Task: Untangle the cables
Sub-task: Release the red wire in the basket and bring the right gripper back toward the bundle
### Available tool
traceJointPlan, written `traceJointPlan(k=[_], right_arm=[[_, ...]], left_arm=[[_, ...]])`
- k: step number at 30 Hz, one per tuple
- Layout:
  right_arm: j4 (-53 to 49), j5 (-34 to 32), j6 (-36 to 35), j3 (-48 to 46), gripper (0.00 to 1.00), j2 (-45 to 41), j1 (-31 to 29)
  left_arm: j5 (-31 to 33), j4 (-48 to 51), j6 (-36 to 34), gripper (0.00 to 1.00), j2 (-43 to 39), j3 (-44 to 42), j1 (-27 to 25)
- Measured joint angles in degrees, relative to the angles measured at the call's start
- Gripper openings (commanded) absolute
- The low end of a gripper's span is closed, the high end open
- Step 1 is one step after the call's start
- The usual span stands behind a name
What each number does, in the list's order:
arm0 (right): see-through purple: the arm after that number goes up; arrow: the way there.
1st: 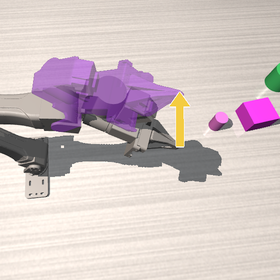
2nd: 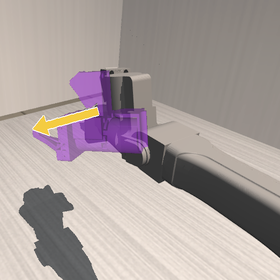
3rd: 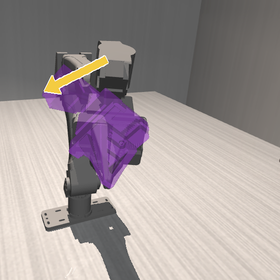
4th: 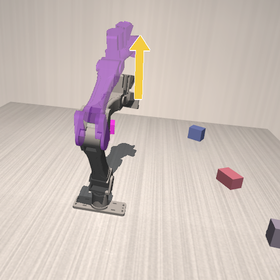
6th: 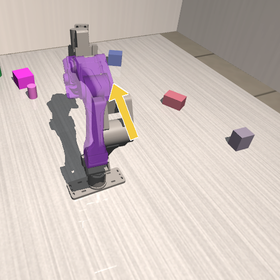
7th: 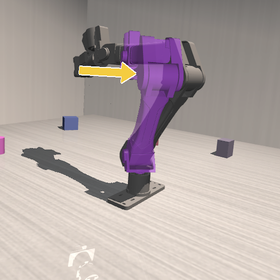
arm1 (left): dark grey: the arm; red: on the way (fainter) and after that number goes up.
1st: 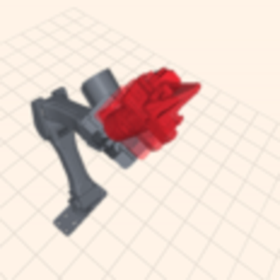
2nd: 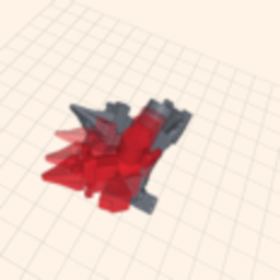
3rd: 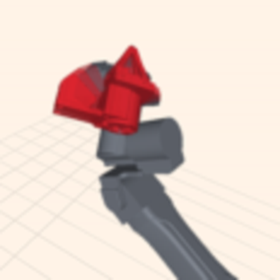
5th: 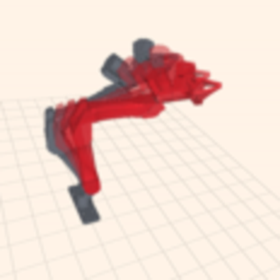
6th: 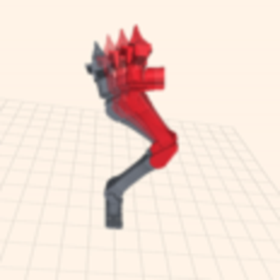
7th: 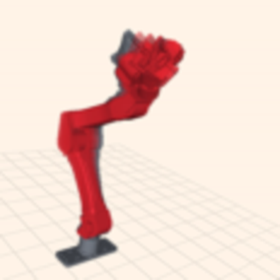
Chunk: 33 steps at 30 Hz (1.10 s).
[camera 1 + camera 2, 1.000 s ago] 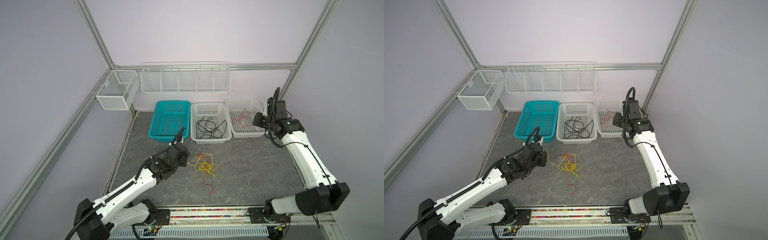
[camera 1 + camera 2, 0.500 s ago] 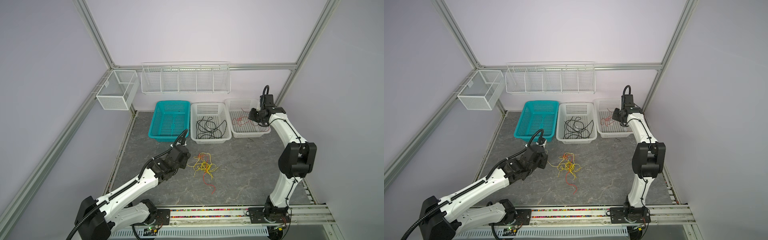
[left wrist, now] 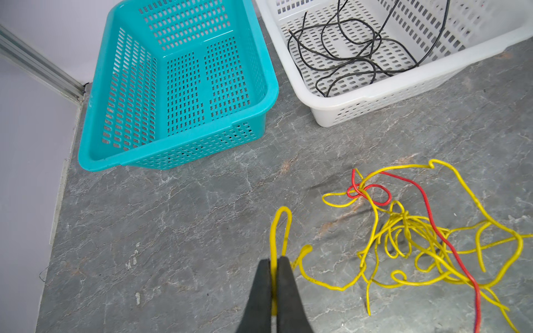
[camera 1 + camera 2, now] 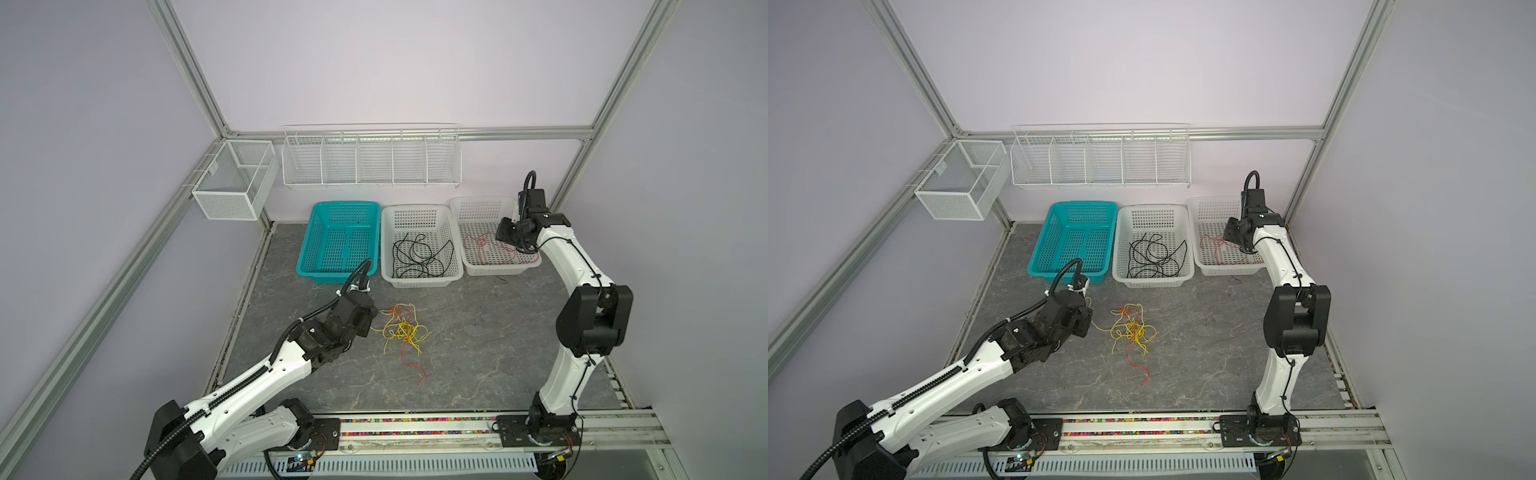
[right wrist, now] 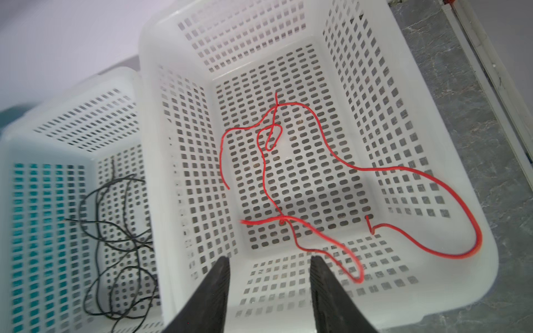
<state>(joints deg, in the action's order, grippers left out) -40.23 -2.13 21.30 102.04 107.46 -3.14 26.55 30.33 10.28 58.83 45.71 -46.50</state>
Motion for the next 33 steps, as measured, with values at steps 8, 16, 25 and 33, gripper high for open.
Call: traceJointPlan(k=[8, 16, 25, 33], right_arm=[[-1.11, 0.09, 1.4, -3.58, 0.54, -13.73, -4.11], [3.65, 7.63, 2.82, -24.5, 0.54, -31.08, -20.28], [10.32, 13.27, 3.72, -45.72, 0.54, -35.15, -41.33], [15.96, 8.22, 7.48, -54.64, 0.53, -36.28, -55.91]], left_arm=[[-3.17, 6.23, 1.79, 0.0, -1.29, 0.79, -0.87], [-8.0, 6.86, 2.16, 0.0, -6.8, -2.27, -0.87], [-11.02, 6.21, 2.16, 0.0, -8.24, -3.8, -0.92], [-11.54, 6.21, 2.16, 0.0, -8.24, -3.89, -0.92]])
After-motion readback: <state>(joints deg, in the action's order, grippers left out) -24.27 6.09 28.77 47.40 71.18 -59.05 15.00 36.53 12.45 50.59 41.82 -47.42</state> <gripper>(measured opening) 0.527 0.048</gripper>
